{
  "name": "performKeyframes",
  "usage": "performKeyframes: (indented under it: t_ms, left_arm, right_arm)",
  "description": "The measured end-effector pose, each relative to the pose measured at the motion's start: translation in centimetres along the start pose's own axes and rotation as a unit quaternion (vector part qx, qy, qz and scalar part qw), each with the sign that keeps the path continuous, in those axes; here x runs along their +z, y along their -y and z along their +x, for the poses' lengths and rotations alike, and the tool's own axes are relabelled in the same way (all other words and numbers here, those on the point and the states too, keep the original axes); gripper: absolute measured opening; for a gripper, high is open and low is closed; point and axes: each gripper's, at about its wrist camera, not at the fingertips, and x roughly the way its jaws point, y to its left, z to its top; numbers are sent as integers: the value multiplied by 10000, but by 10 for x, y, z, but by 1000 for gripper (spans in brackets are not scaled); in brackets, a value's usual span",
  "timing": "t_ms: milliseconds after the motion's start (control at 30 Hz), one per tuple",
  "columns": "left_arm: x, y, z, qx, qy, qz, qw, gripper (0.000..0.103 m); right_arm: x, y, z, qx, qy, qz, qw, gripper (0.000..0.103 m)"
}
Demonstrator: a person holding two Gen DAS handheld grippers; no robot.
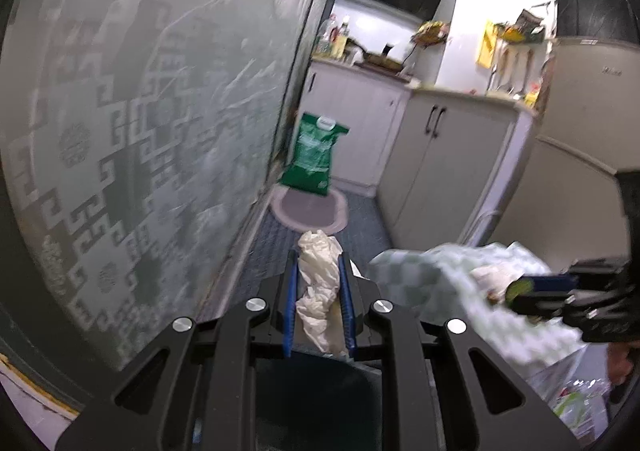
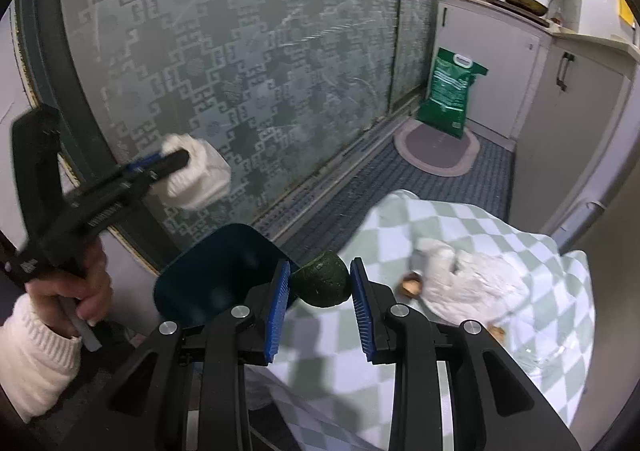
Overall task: Collect trash
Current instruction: 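Carry both items to the teal bin while the left tool opens, dropping the white bag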
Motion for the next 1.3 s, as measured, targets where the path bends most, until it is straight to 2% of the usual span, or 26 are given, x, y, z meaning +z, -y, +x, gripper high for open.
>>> performKeyframes:
  t_ms: [300, 500, 733, 967, 1300]
  left_arm:
    - [-15, -14, 15, 297, -689, 195, 9970, 20]
    - [-27, -14, 29, 322, -1237, 377, 9911, 21]
    - [-49, -26, 47, 518, -1984, 487, 9775, 21]
    - [-66, -27, 62, 401, -2612, 520, 9630, 21]
    - [-83, -30, 74, 449, -3172, 527, 9458, 21]
  right_arm:
    - [16, -27, 11, 408, 3, 15, 9992, 31]
    - [25, -40, 26, 585, -177, 20, 9981, 31]
    - [25, -47, 50, 685, -575, 98, 9959, 31]
    - [18, -52, 71, 673, -961, 136, 9930, 31]
    - [13, -61, 89, 739, -1304, 99, 9887, 31]
